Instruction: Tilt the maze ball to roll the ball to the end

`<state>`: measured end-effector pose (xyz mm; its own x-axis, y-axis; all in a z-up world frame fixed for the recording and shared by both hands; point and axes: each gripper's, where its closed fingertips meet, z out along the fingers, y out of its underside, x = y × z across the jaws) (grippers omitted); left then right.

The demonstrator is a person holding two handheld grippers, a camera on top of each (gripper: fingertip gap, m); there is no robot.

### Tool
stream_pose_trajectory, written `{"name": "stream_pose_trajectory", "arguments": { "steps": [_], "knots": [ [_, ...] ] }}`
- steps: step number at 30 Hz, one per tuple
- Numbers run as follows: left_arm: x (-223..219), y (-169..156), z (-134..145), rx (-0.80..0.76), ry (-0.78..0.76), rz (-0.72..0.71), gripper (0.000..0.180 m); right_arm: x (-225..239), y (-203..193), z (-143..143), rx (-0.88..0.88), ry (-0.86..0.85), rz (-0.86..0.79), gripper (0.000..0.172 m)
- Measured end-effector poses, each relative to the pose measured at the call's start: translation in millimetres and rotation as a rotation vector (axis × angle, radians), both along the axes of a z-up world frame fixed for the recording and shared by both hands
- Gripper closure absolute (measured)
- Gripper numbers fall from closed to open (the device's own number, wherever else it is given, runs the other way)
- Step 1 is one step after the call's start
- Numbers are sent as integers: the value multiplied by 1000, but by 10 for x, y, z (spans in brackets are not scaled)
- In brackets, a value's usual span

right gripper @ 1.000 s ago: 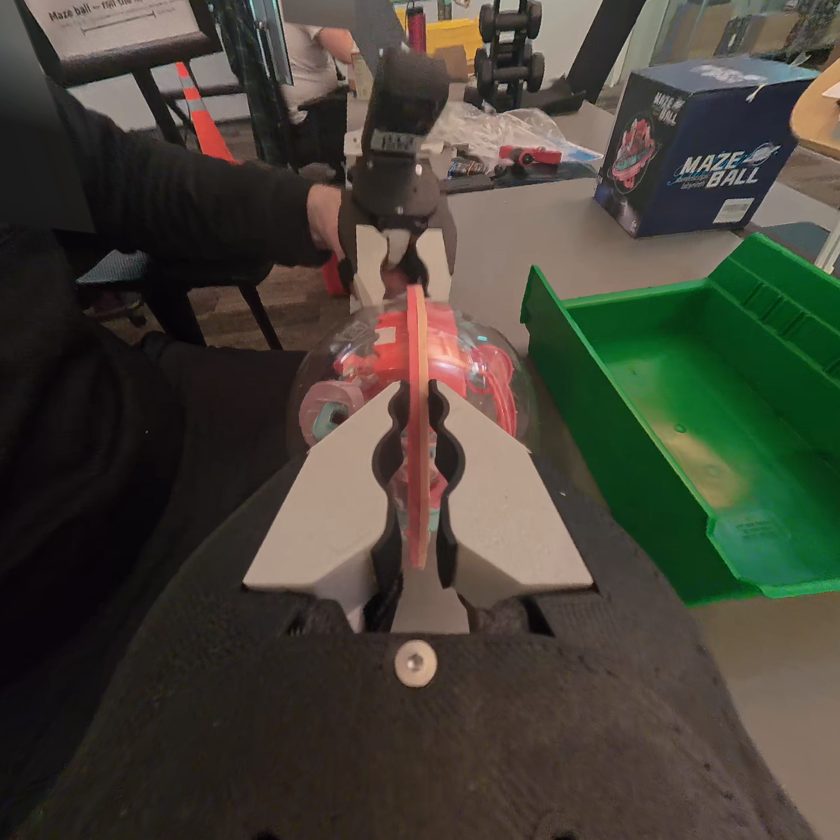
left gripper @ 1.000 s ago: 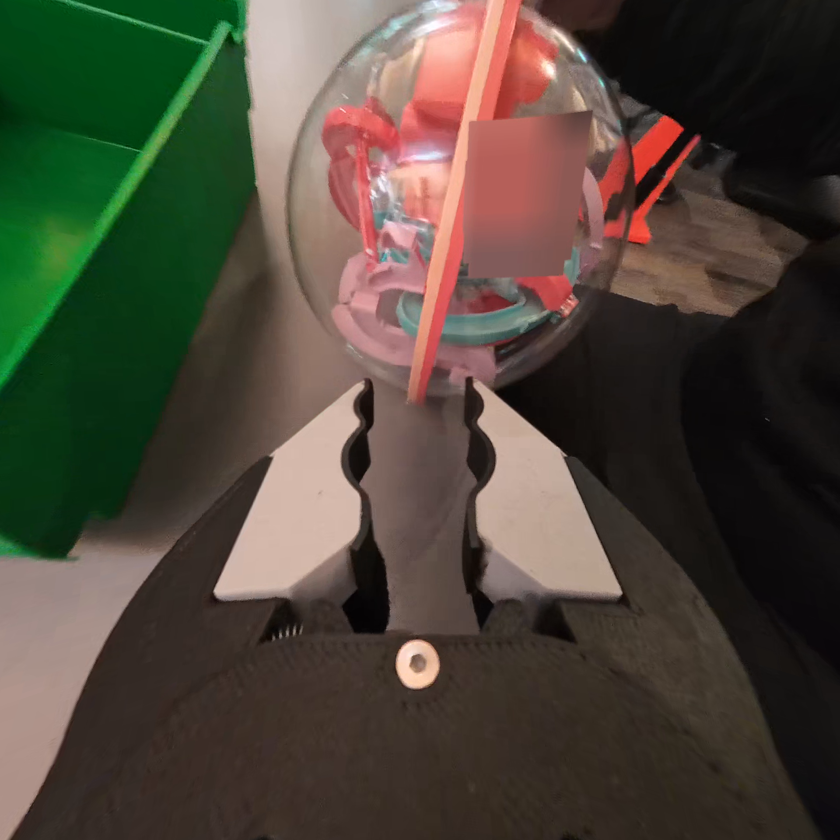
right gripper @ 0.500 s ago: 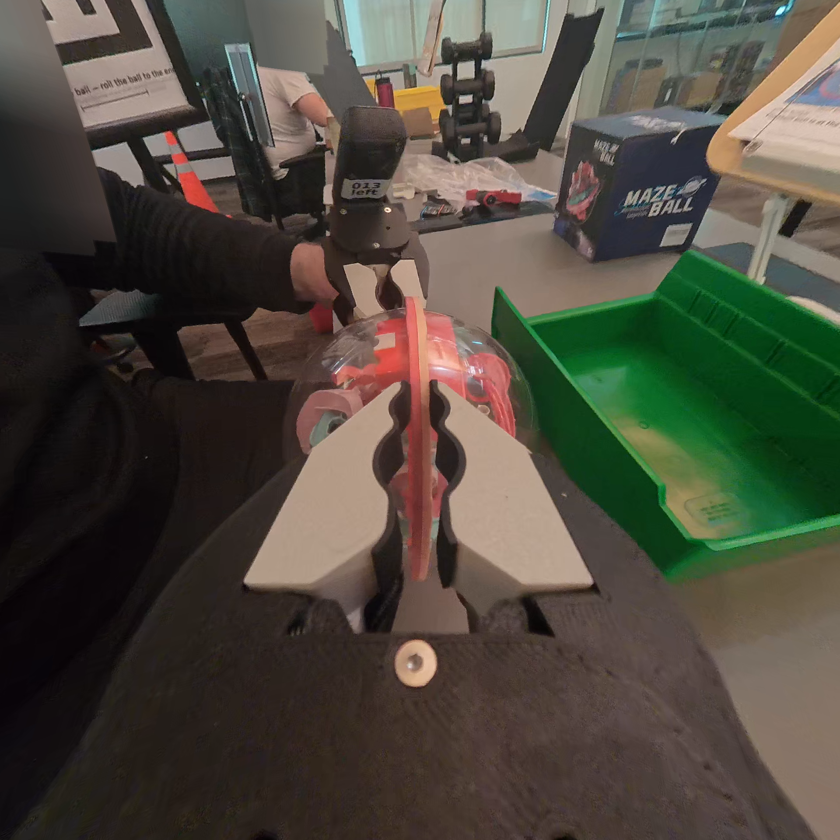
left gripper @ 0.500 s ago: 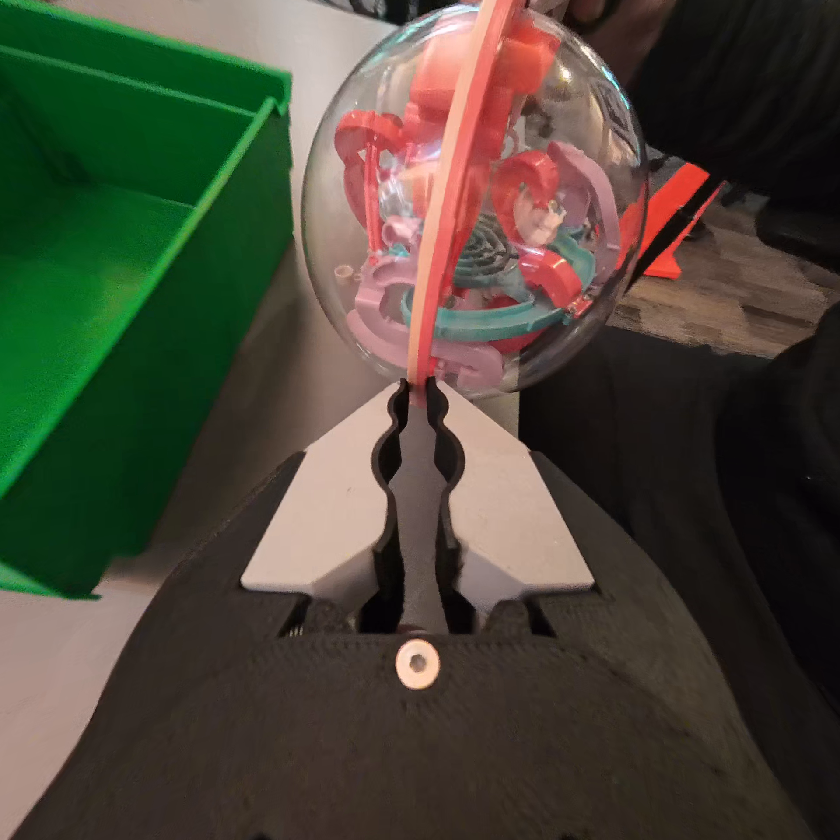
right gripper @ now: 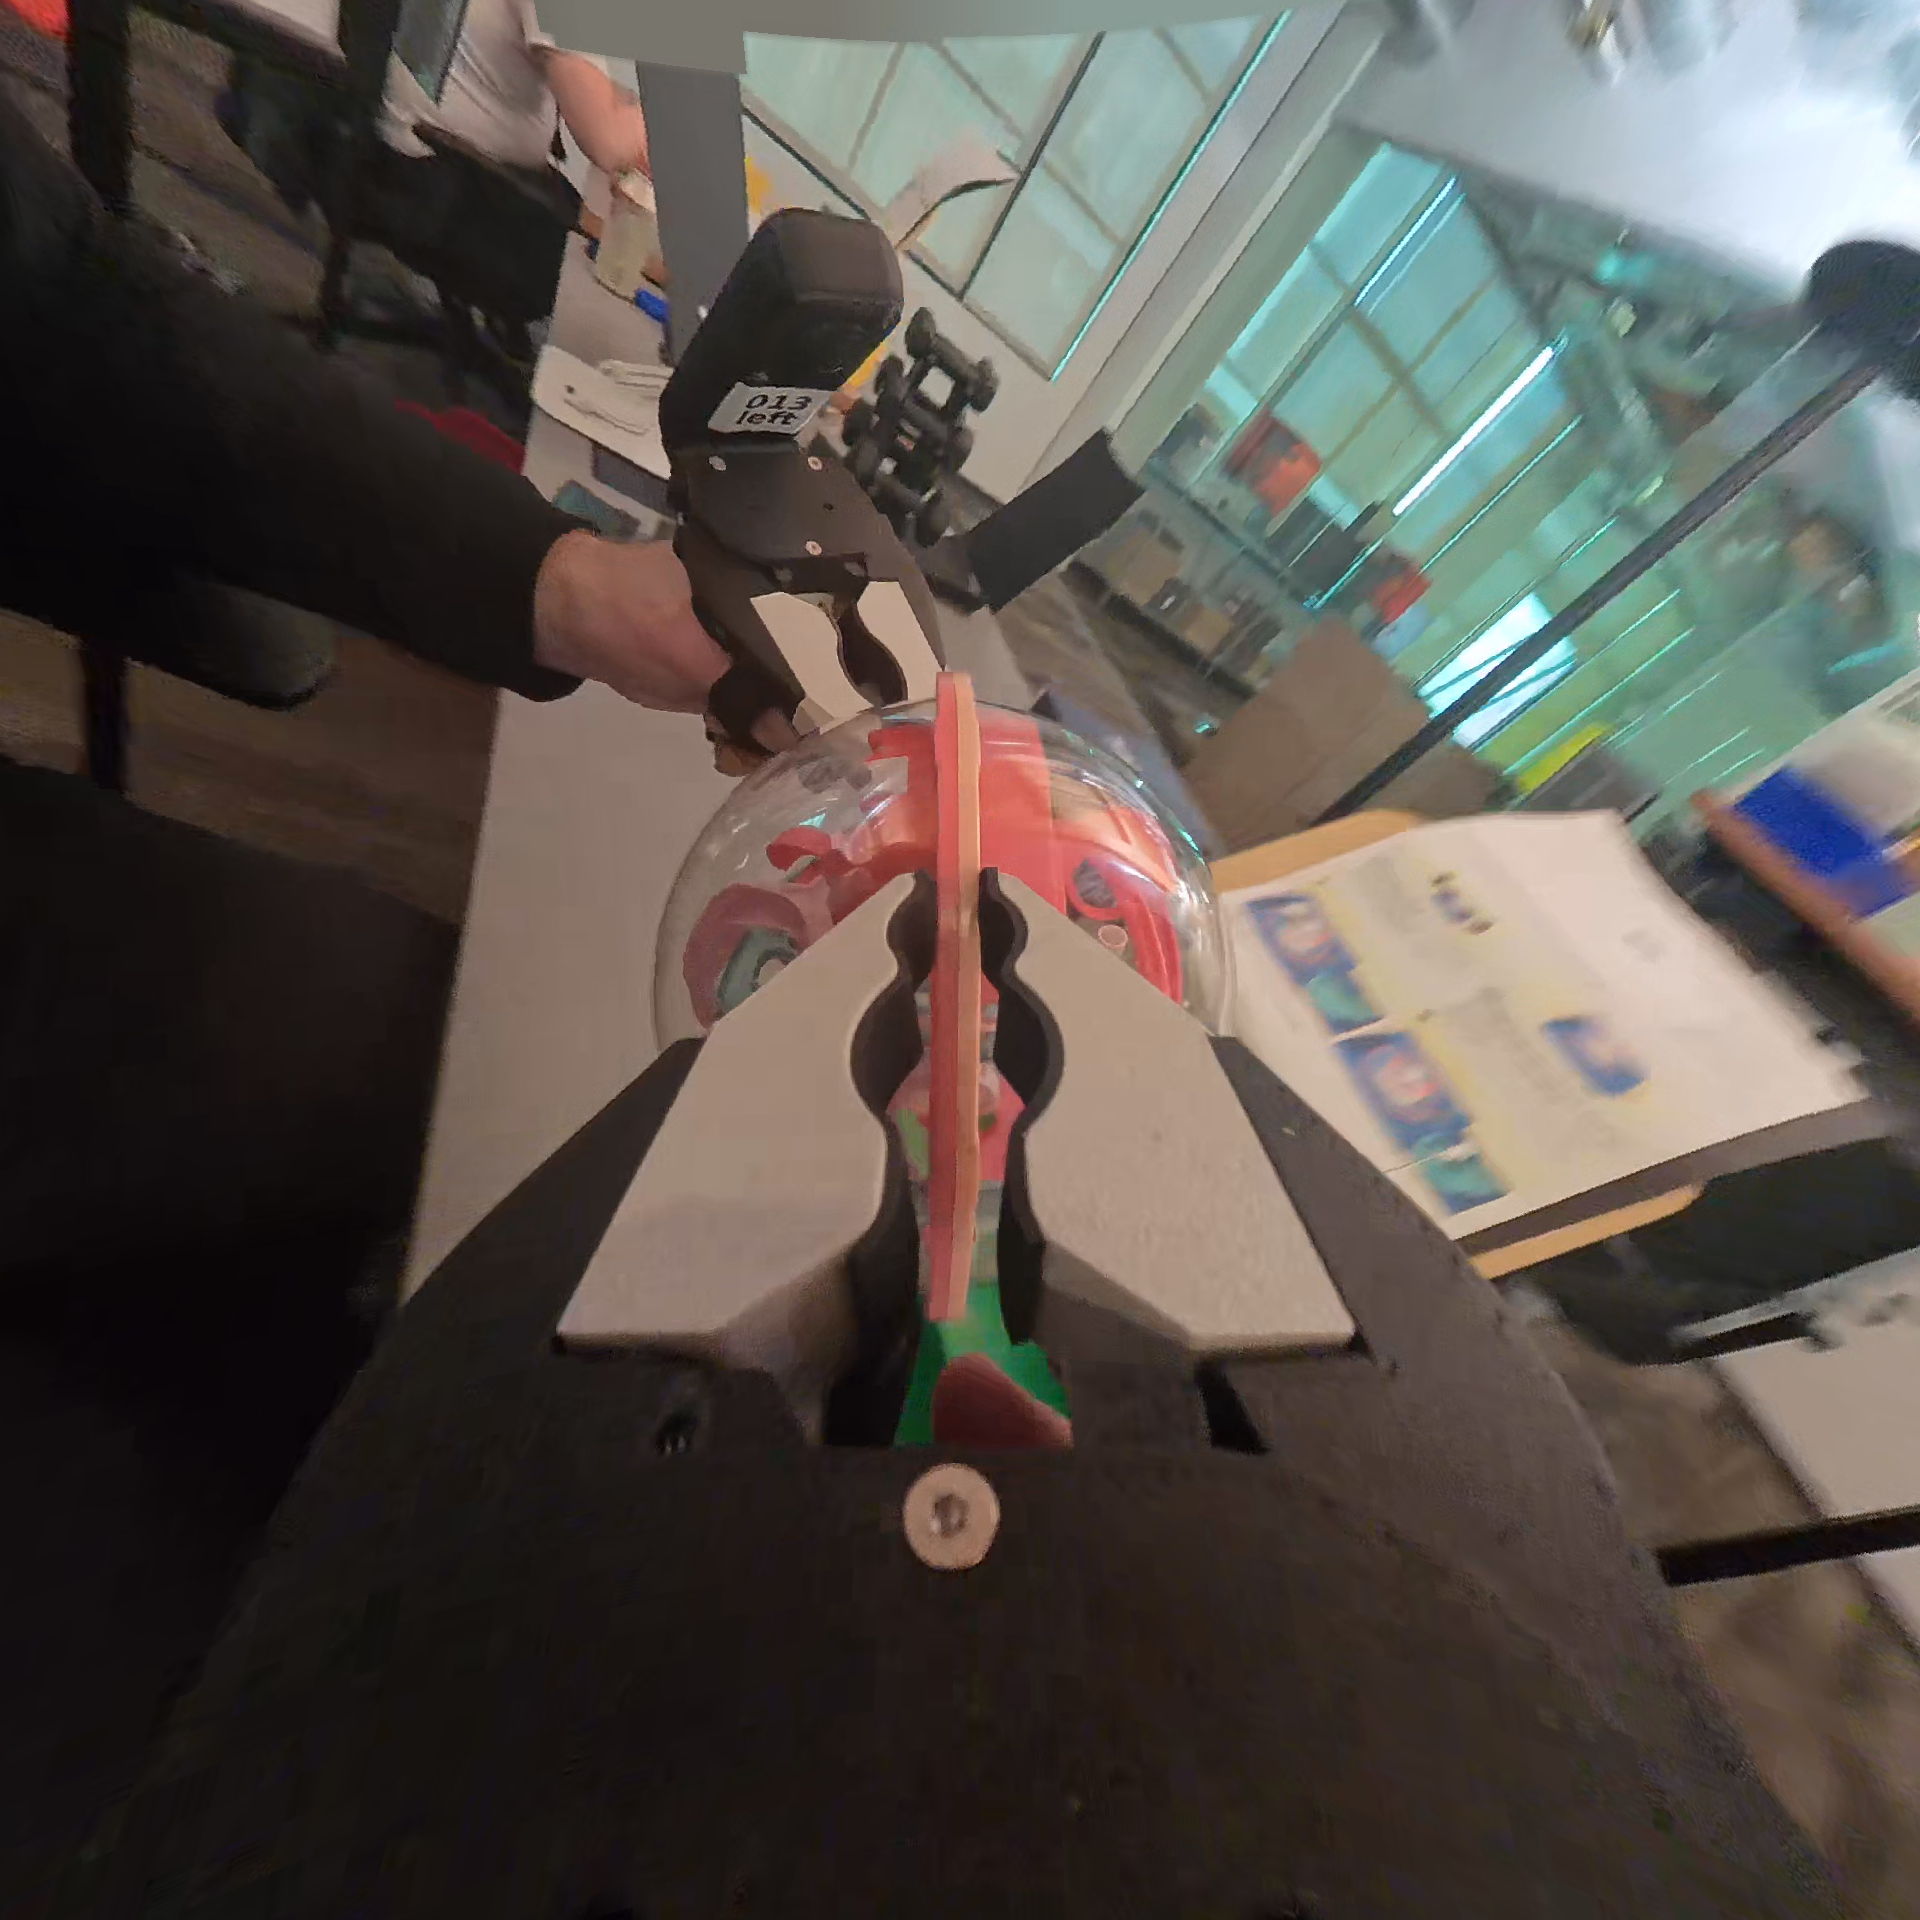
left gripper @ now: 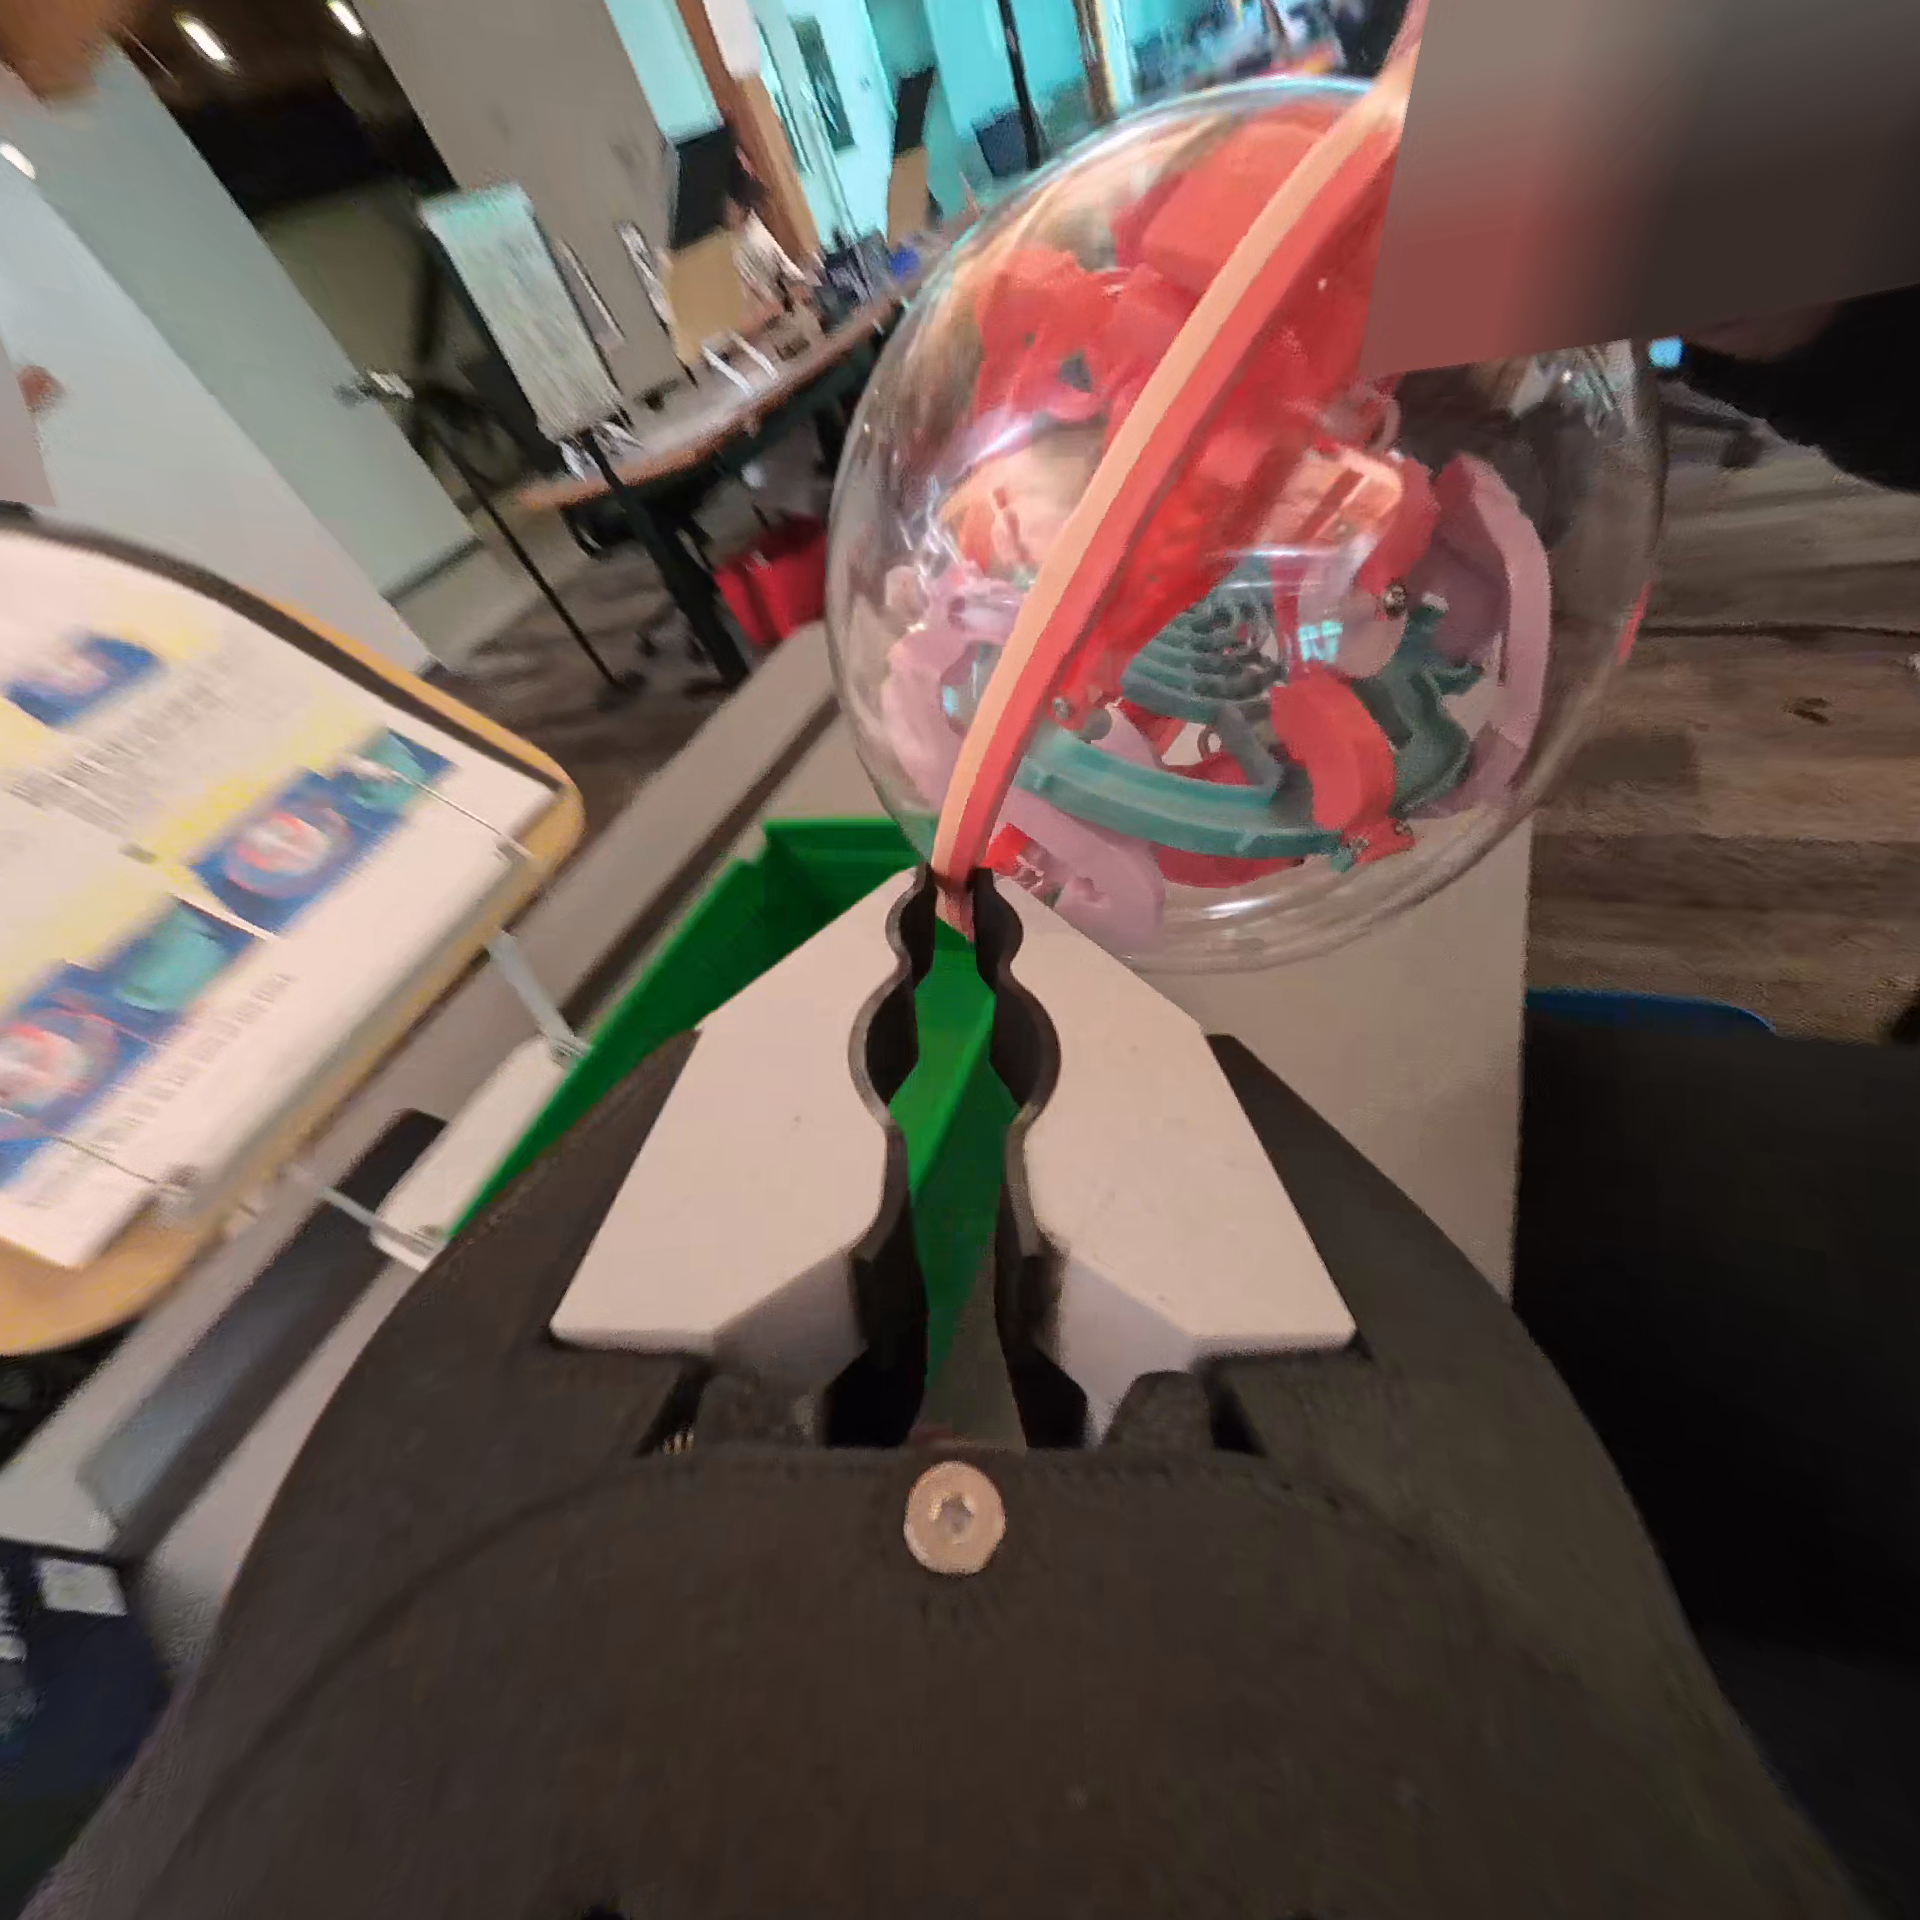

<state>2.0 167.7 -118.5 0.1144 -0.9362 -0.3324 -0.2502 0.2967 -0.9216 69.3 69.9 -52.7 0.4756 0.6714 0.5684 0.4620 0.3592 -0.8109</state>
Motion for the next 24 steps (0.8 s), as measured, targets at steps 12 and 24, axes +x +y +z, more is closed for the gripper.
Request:
{"name": "stream_pose_trajectory", "arguments": {
  "steps": [12,24],
  "knots": [
    [33,-291,1497,254,-198,33,180,-298,-604,1242,410,66,44,165],
    [-17,-1017,2739,392,-545,-24,180,-389,-1398,1965,747,95,84,165]
  ]
}}
